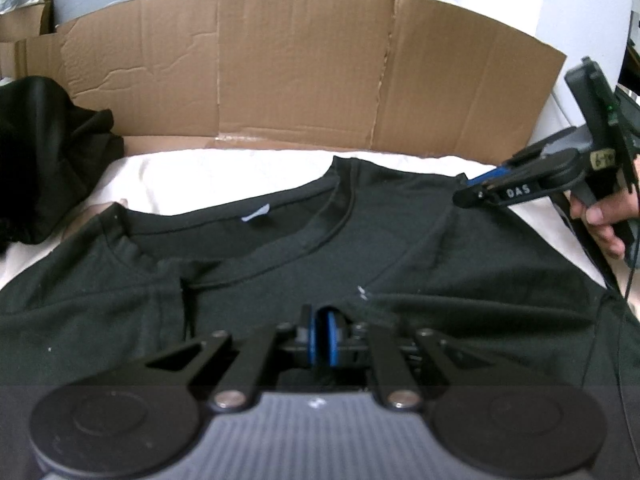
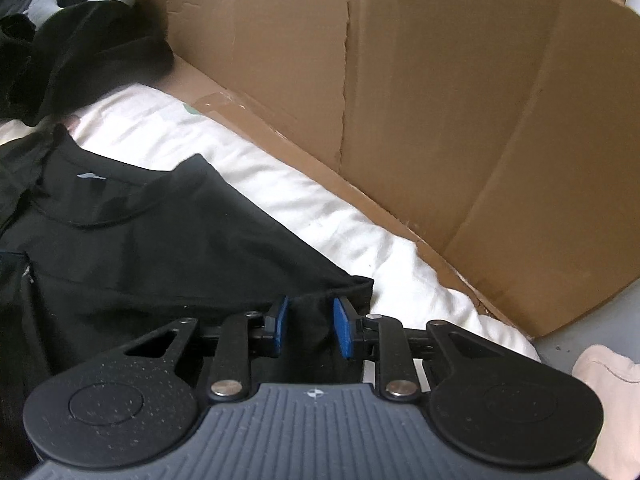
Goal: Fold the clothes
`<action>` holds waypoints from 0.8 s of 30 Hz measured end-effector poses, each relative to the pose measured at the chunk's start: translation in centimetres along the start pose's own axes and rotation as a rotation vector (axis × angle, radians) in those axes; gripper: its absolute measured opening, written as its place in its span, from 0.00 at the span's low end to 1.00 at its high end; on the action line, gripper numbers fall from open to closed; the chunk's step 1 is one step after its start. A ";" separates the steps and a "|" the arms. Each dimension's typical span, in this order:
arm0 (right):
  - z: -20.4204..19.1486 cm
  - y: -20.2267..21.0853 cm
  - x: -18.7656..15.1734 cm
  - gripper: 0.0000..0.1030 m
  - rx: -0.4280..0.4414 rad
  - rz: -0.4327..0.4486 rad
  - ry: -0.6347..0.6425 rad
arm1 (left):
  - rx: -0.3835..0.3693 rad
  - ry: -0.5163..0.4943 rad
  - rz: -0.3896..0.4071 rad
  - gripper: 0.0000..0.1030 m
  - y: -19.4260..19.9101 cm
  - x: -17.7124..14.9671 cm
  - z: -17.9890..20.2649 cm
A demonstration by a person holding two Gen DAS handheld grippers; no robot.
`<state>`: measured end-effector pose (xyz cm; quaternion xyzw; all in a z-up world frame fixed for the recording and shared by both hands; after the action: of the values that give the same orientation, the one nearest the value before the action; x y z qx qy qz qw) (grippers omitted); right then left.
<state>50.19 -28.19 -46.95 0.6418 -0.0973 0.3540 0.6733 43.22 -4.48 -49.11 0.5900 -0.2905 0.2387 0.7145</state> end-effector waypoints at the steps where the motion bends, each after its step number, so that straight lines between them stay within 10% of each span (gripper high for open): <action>1: 0.2 -0.2 0.0 0.30 0.003 -0.007 -0.014 | 0.000 0.000 0.000 0.08 0.0 0.0 0.0; 8: 0.5 -0.8 0.2 0.05 0.021 -0.029 -0.030 | -0.003 -0.002 0.002 0.08 0.0 -0.1 0.1; 24: 5.7 1.3 -0.4 0.03 -0.066 -0.019 -0.104 | -0.015 -0.007 0.066 0.01 -0.8 2.0 0.9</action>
<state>50.96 -33.72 -45.24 0.6374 -0.1377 0.3106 0.6915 45.10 -5.49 -48.21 0.5755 -0.3138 0.2578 0.7098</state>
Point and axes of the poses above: each gripper's, at about its wrist camera, not at the fingertips, and y roughly against the way its jaws point, z to its right, x to its top, the point moved 7 cm from there along -y, roughly the way its jaws point, and after that the axes turned 4 degrees about y, right-handed, at the moved point
